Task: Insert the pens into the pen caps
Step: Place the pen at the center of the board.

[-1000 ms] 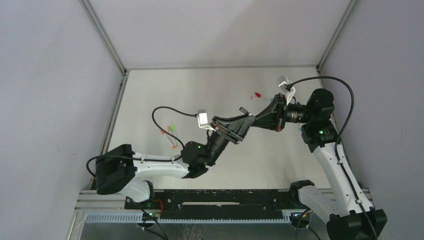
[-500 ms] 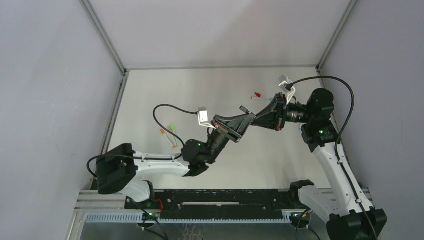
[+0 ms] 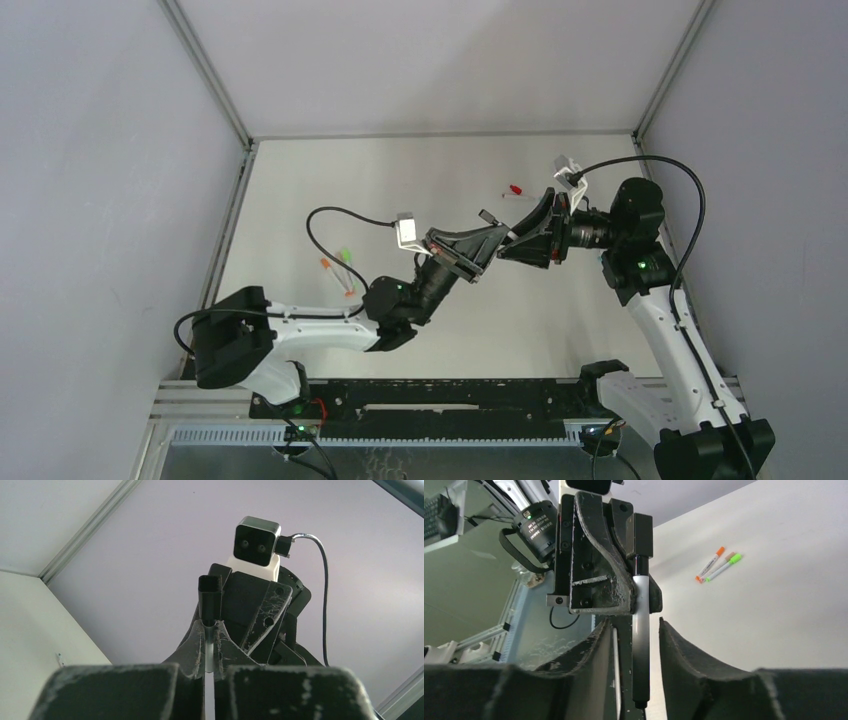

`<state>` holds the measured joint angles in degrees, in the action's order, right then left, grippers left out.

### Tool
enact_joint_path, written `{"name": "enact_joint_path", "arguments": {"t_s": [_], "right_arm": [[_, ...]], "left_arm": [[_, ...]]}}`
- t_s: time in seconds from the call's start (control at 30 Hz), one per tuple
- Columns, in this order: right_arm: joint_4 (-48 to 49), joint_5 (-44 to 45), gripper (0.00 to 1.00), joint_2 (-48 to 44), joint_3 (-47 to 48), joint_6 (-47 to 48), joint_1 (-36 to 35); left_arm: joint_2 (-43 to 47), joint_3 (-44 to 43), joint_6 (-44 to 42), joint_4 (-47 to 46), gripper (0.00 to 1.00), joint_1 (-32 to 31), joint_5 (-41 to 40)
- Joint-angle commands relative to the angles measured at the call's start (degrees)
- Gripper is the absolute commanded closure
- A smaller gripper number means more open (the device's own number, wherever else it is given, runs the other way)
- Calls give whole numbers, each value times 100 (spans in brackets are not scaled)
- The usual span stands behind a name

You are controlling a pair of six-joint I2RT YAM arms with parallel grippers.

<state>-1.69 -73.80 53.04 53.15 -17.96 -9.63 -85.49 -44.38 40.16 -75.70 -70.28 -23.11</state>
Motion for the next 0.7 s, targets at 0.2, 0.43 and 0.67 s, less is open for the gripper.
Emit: {"name": "enact_joint_path", "arguments": {"t_s": [0.2, 0.43, 0.67], "right_arm": [[-685, 154, 37, -124, -6, 905, -9], [-1048, 105, 32, -181, -10, 1427, 63], [-1412, 33, 31, -234, -13, 1922, 118]], "left_arm": [[319, 266, -17, -120, 100, 76, 6], [462, 711, -9, -135, 100, 102, -117], [690, 1238, 10, -137, 100, 129, -349]]}}
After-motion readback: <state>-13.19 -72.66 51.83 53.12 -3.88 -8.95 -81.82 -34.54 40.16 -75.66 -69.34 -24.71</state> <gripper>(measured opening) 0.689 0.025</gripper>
